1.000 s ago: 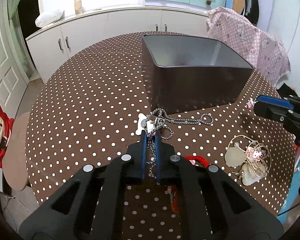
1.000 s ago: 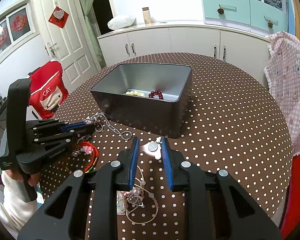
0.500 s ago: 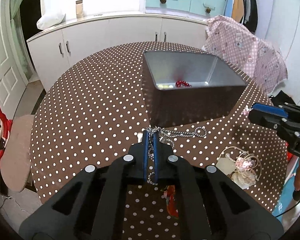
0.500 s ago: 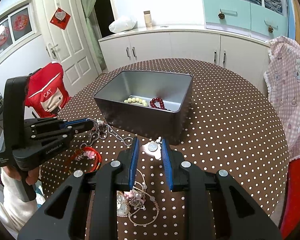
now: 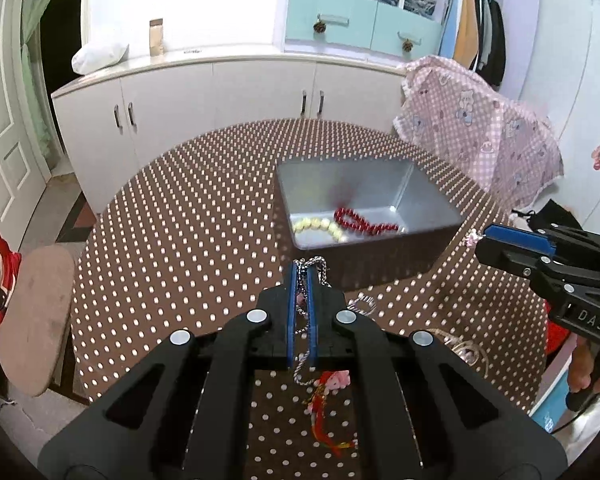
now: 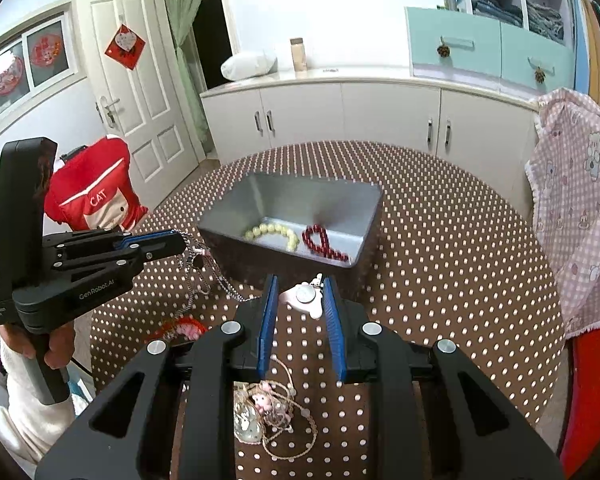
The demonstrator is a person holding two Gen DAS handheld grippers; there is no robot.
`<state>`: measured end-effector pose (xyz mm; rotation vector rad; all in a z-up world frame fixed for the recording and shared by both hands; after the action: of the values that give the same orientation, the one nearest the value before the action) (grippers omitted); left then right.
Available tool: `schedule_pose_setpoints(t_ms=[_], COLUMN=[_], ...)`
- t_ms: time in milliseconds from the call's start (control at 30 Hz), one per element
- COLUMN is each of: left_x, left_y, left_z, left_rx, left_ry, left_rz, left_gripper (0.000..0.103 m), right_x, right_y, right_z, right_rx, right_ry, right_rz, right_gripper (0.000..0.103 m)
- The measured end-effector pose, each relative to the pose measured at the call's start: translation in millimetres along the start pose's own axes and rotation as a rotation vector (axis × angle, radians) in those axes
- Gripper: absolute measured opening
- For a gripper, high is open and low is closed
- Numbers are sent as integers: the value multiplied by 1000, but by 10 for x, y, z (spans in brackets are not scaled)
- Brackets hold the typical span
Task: Organize jewelry
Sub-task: 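Lower both held chains into the grey box and open both tools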
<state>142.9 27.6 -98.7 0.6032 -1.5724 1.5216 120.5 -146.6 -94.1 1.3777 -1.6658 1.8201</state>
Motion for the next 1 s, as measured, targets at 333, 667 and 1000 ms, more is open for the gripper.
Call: schedule_pose_setpoints(t_ms=[333, 667, 1000], left_x=[330, 679, 784], left_y=[-249, -501, -702], left_z=[92, 234, 318], left_rx=[-21, -51, -54], left_ry=[21, 30, 41], left_rz=[82, 156, 176], left_gripper=[5, 5, 5], right_x=[225, 415, 556], right_y=[-291, -491, -716], right_z=[-4, 26, -17], right_rx=[31, 44, 87], right_ry=[4, 21, 36], right_rz=[73, 123, 156], right_gripper=[21, 21, 21])
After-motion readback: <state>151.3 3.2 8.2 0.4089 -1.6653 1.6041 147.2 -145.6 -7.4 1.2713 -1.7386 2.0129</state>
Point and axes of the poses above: each gripper's, at about its wrist camera, not at the fingertips, and x roughly against the way its jaws point, z to its right, y to its underside, the point moved 3 cm from there along -x, roughly the way its jaws point, and after that the axes turned 15 degrees about -z, right-handed, at the moved point
